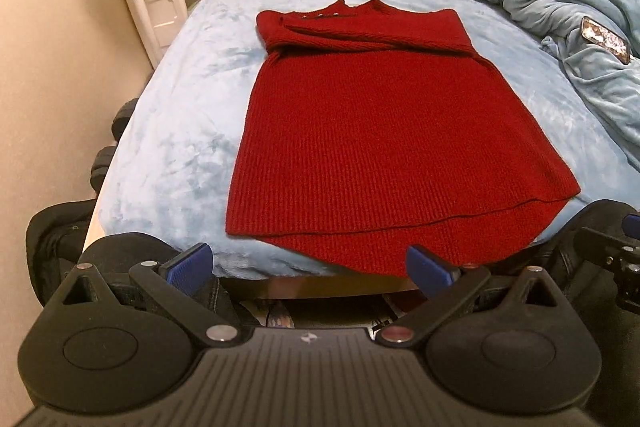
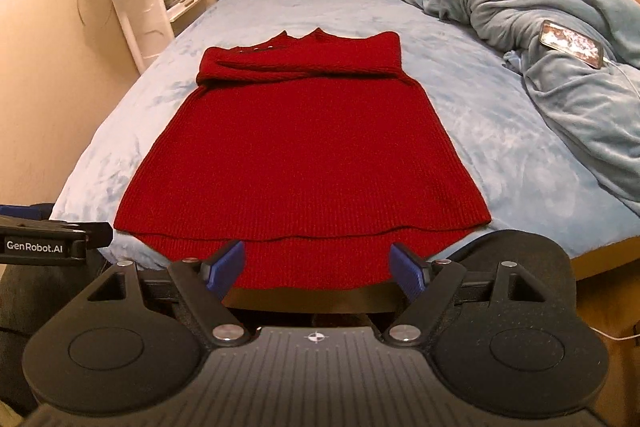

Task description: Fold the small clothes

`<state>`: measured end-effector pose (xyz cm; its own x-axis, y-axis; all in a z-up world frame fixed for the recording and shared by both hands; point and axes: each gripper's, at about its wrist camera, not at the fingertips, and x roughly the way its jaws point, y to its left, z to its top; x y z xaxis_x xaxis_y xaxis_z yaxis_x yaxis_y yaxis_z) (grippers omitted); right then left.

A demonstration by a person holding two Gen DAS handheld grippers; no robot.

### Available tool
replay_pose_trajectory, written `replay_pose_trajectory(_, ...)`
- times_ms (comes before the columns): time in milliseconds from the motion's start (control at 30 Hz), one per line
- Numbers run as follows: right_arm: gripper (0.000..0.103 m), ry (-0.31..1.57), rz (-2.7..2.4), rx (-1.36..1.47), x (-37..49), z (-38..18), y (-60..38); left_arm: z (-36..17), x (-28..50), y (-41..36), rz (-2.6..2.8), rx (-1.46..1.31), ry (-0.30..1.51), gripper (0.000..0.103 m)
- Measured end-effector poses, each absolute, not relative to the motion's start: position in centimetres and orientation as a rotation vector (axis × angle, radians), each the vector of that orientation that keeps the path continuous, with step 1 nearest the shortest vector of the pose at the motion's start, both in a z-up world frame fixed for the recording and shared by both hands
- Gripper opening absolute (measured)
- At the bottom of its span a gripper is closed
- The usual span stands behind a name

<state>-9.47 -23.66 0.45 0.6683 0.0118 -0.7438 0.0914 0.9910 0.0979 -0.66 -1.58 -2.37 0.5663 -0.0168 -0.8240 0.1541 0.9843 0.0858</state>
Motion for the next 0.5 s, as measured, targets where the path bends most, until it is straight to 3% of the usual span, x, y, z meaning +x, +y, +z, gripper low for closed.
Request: replay_pose_trajectory(500,0.080,0.902,-0.042,0.140,-8.3,-0.7,-23.6,-3.5,0.2,-1.9,-0.105,0.191,1.003,0.103)
